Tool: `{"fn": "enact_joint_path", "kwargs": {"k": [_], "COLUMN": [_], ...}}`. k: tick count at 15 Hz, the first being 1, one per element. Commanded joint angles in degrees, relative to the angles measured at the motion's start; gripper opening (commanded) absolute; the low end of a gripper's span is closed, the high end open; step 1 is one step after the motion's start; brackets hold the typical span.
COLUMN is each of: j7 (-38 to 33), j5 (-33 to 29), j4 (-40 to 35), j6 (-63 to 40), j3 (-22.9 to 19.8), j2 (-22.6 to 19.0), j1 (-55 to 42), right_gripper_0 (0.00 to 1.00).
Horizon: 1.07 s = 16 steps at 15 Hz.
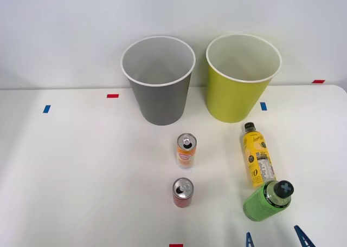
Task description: Put cans in the gray bin, plastic bottles in the light green bin
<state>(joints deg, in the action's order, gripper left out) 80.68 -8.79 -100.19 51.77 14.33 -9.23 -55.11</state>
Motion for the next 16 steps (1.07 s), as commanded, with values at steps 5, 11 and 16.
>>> {"fn": "enact_joint_path", "kwargs": {"k": [5, 11, 16], "j7": [0.0, 0.0, 0.0], "j5": [0.0, 0.0, 0.0], "j4": [0.0, 0.0, 0.0], "j6": [0.0, 0.0, 0.0], "j3": [0.0, 0.0, 0.0], "j2": [0.0, 0.0, 0.0], "j1": [0.0, 0.0, 0.0], "right_gripper_0": [1.0, 1.0, 1.0]}}
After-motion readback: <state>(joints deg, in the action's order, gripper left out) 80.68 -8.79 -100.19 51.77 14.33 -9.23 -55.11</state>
